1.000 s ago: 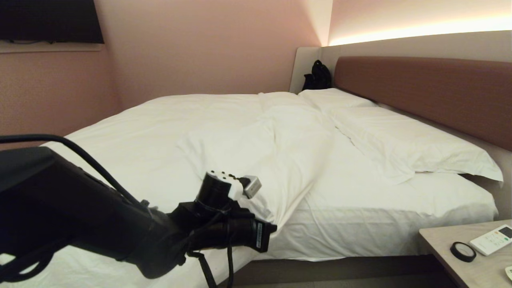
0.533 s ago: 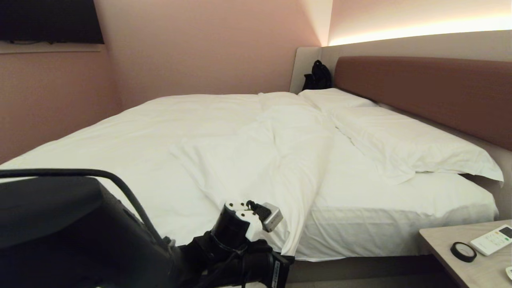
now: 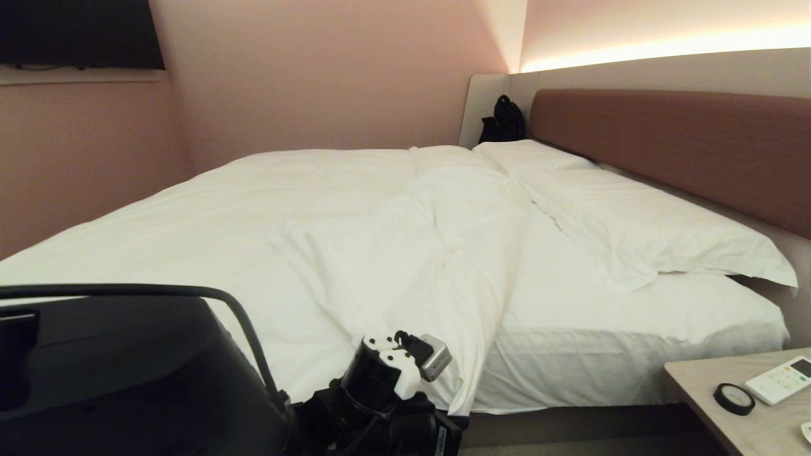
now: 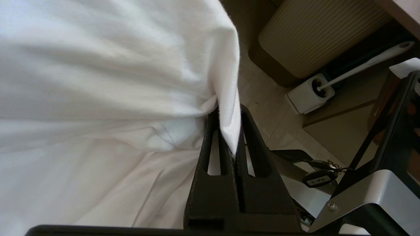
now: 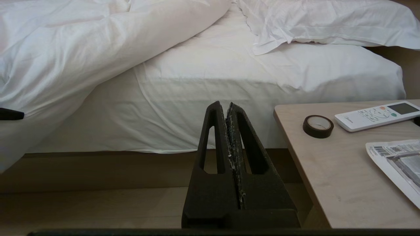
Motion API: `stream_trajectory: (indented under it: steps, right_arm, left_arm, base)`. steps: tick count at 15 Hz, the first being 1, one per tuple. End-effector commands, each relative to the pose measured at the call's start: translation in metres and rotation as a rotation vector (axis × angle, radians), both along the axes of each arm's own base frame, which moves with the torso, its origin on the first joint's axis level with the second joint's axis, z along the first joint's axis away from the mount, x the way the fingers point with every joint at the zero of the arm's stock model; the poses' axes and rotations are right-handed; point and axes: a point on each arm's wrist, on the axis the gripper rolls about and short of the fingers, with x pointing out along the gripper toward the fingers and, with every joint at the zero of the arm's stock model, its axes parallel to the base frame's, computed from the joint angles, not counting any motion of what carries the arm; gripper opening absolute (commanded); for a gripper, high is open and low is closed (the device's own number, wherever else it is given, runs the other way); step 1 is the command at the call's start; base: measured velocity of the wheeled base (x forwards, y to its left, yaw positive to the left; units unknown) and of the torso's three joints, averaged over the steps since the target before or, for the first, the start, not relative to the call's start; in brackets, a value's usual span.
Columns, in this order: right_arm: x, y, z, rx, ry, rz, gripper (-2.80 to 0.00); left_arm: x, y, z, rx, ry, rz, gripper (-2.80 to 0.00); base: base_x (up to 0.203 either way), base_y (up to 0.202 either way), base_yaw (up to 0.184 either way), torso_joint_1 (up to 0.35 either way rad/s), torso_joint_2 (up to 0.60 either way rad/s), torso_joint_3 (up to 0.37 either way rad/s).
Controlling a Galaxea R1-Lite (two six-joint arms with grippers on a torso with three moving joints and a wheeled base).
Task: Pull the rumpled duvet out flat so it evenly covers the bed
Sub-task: Flatten the corners of the folded blanket
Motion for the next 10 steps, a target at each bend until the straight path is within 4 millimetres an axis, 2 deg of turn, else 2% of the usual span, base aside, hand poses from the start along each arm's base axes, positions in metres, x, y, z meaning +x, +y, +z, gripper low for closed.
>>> stream_trajectory:
  steps: [1, 5, 10]
  right_arm:
    - [0.0, 0.0, 0.0, 0.0, 0.001, 0.001, -2.8]
    - [0.0, 0.0, 0.0, -0.002, -0.001, 0.001, -2.8]
    - [0.0, 0.0, 0.0, 0.0, 0.001, 0.001, -2.8]
  left_arm:
    - [0.001, -0.001, -0.002, 0.0, 0.003, 0.0, -2.8]
    - [0.0, 0.0, -0.004, 0.006, -0.002, 0.004, -2.8]
    - [-0.008, 0.01, -0.012, 0.041, -0.029, -0.023, -2.8]
  base:
    - [0.0, 0.0, 0.0, 0.0, 0.0, 0.0]
    - [0.0, 0.0, 0.0, 0.0, 0.0, 0.0]
    - [0.0, 0.0, 0.0, 0.0, 0.0, 0.0]
